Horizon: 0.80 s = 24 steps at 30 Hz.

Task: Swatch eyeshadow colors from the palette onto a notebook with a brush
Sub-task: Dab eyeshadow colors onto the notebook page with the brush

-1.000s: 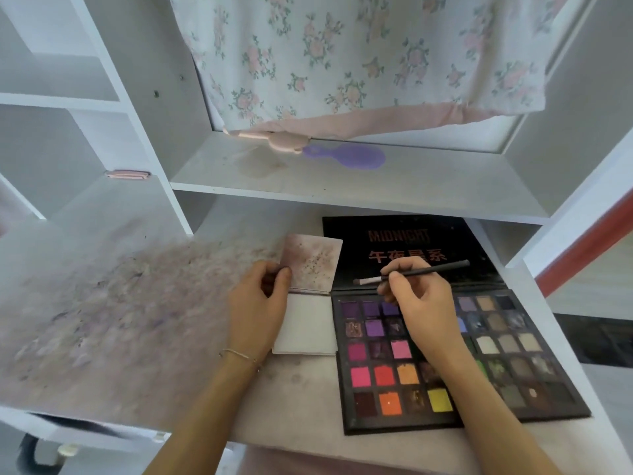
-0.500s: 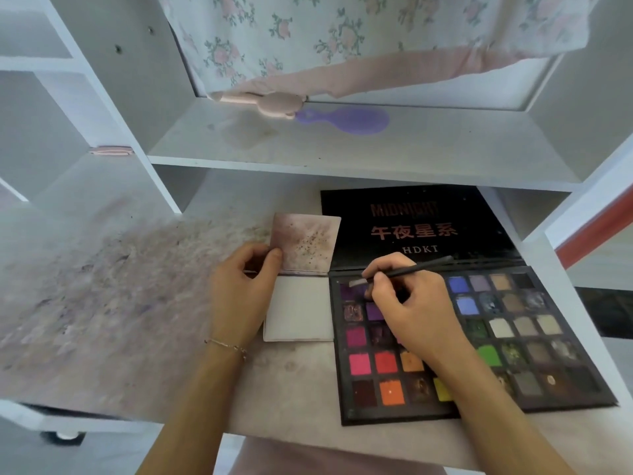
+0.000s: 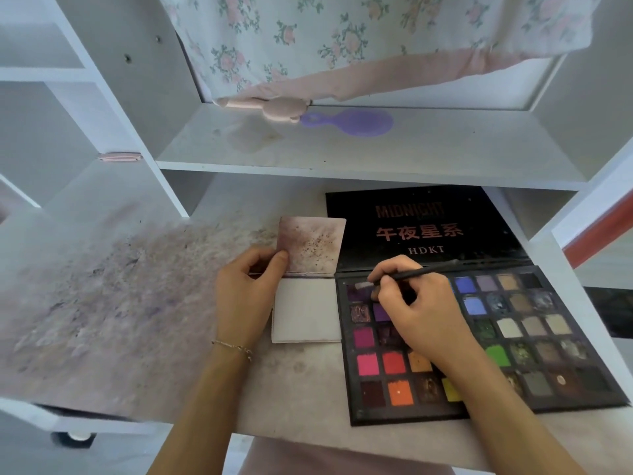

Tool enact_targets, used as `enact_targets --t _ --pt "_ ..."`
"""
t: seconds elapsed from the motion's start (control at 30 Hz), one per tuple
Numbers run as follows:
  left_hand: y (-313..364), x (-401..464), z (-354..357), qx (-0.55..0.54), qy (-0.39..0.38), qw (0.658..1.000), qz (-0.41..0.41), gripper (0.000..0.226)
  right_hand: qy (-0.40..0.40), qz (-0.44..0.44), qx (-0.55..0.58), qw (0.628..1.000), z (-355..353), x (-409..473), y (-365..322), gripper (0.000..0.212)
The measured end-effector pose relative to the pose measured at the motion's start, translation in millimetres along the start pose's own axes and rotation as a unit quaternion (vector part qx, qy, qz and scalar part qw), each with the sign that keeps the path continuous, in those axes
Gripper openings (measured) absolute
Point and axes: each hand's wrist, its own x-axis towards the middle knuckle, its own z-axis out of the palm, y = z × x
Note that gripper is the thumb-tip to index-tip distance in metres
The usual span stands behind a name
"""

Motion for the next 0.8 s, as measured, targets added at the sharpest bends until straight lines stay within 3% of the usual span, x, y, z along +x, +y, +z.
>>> enact_targets --t 0.1,0.37,0.6,0.8 --pt "0.5 -0.3 -1.0 0.016 -0.010 1.000 -0.001 0.012 -0.008 -0.001 -0.009 1.000 0.9 0.2 0.4 0.020" --pt "6.5 18.4 -20.8 0.079 -0.129 0.988 0.032 0.014 0.020 0.006 0.114 0.993 1.0 2.0 -10.2 0.025" --pt "-1.8 39.4 -19.9 0.056 -0.140 0.988 0.026 0.010 -0.062 0.024 0.175 0.982 26.9 14.8 -28.0 0.012" --pt "-10.4 39.5 -19.4 0.023 -0.131 0.990 0.052 0.016 -0.076 0.050 0.149 0.985 47.8 23.5 -28.2 0.011"
